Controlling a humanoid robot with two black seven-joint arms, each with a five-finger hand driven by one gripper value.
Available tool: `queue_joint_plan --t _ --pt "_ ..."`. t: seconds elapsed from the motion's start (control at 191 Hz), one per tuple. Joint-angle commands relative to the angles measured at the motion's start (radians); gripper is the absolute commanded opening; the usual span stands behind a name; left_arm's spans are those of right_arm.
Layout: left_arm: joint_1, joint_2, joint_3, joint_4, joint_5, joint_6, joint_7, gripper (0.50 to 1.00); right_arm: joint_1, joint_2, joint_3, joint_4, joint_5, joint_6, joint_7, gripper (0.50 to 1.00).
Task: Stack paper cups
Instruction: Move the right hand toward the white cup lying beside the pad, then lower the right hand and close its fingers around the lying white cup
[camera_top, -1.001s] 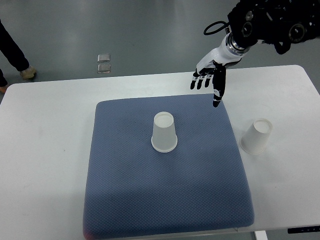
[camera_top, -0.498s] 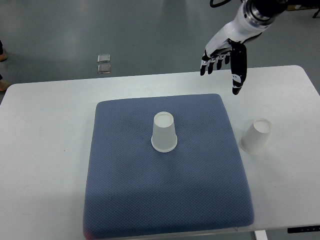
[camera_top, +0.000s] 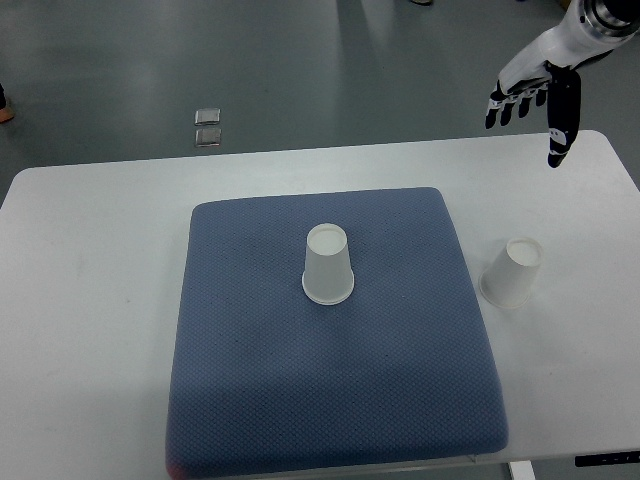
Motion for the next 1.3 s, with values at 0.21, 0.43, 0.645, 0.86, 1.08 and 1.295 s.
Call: queue_joint_plan --t 0.21,0.43,0.645,0.86,1.08,1.295 --pt "0.000 0.000 0.000 0.002 0.000 0.000 0.000 1.000 -0.139 -0.010 -0.001 -0.066 -0.055 0.000 0.001 0.924" --pt "0.000 0.000 -0.001 0.002 0.000 0.000 0.000 1.000 -0.228 0.004 0.001 -0.103 -0.057 0.000 0.001 0.924" --pt "0.000 0.000 -0.003 0.005 0.000 0.000 0.000 1.000 -0.317 0.011 0.008 -0.141 -0.055 0.000 0.000 0.924" --pt "0.000 0.000 -0.003 0.005 0.000 0.000 0.000 1.000 -0.369 0.011 0.016 -0.146 -0.035 -0.017 -0.005 0.924" --pt "0.000 0.000 -0.003 0.005 0.000 0.000 0.000 1.000 -0.401 0.022 0.018 -0.146 -0.015 -0.099 -0.020 0.924" --pt "0.000 0.000 -0.003 0.005 0.000 0.000 0.000 1.000 -0.433 0.045 0.016 -0.146 0.075 -0.165 -0.040 0.924"
